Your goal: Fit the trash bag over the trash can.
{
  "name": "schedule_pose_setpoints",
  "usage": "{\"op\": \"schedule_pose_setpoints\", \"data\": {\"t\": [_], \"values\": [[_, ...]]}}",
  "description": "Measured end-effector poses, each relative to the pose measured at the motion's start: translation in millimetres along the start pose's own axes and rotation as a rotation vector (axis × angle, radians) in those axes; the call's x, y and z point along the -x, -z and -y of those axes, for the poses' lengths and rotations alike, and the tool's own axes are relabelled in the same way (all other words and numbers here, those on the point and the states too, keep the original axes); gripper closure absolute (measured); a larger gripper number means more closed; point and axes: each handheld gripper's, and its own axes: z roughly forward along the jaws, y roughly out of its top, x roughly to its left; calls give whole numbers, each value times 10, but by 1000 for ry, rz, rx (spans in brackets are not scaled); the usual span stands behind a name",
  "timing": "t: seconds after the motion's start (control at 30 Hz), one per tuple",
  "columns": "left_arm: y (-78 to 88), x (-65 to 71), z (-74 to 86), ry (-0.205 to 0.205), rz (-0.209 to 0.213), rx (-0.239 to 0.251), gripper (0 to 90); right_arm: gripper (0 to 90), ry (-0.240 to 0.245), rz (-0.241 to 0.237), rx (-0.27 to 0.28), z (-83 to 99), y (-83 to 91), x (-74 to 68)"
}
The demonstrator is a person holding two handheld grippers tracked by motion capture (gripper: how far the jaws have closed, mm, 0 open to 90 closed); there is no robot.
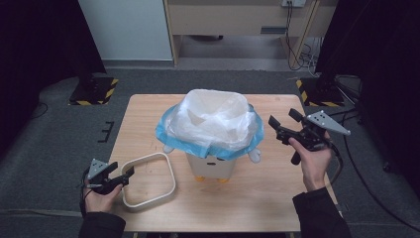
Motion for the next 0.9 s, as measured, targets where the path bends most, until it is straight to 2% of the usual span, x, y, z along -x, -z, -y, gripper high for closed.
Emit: {"op": "schedule_pose_setpoints", "data": {"t": [0.13,0.33,0.5,0.57,0.6,0.7,0.87,0.9], "values": [[13,-9,-4,-1,3,3,277,153,0,13,-76,296,39,139],[9,-20,-19,-21,1,-11,351,157,-44,29,-181,700,118,369],[23,-60,-52,-30,-14,-6,406,165,-15,65,-246,957,177,514],[13,-97,-77,-32,-25,-4,414,170,-5,87,-292,1074,204,564],[6,-114,-91,-35,-32,2,418,172,25,101,-322,1132,215,606],[-22,-158,-127,-39,-39,8,426,174,38,136,-383,1274,217,695],[-86,-213,-142,-96,-49,-16,438,200,52,186,-434,1376,237,794],[-105,-222,-139,-95,-46,-20,442,211,44,186,-438,1380,242,805]]}}
